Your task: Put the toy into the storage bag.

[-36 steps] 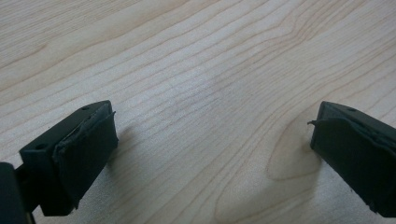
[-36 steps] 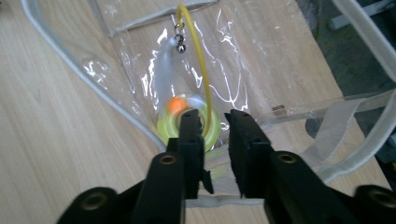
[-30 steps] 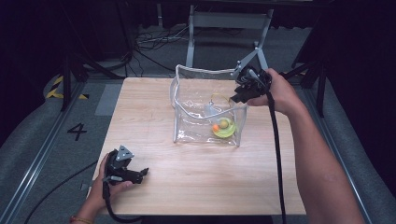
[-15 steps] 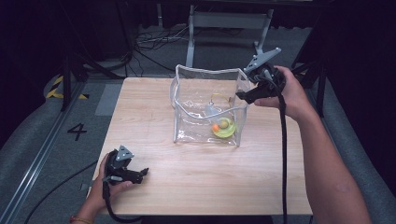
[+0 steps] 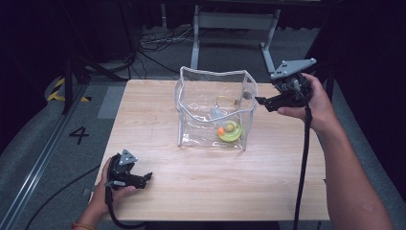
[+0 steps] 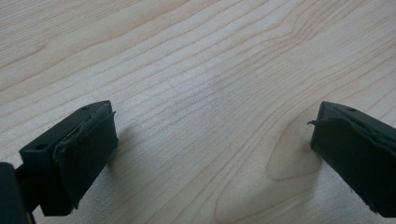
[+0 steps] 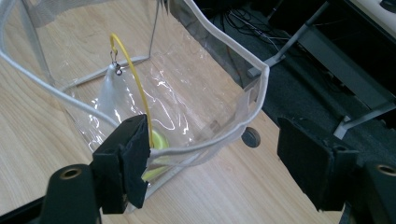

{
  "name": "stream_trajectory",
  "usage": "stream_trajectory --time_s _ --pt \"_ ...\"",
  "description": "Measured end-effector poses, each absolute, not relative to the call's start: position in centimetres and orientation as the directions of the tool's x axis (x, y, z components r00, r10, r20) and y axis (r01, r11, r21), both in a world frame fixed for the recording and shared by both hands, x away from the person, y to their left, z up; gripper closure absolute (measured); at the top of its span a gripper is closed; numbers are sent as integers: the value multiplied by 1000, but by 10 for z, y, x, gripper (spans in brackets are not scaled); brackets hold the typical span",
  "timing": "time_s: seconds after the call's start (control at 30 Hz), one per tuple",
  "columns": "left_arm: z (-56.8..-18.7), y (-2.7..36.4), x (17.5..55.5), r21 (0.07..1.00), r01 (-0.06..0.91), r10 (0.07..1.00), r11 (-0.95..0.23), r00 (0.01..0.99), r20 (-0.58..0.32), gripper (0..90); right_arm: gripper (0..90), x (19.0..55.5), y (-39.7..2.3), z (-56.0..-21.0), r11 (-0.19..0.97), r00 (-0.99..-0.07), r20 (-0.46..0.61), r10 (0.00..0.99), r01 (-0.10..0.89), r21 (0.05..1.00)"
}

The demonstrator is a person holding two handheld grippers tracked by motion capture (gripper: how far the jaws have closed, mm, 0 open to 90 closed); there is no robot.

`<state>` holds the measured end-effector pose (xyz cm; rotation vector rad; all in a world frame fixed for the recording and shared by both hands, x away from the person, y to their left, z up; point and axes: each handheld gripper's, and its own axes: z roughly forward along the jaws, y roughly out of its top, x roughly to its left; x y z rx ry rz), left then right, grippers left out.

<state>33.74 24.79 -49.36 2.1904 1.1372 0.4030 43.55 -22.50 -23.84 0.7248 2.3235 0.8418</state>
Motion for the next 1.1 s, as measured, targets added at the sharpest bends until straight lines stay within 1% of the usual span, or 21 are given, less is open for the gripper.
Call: stream_trajectory --time_s 0.63,0.73,1.1 --pt "-494 248 338 656 620 813 -430 581 -17 8 254 409 -264 -262 649 -683 -318 657 299 699" --pt "-494 248 338 656 620 813 -429 581 -17 8 254 404 -270 -270 644 -684 -311 660 303 702" --pt "-494 248 337 656 620 813 -429 581 -17 8 249 393 -286 -302 667 -689 -311 654 332 667"
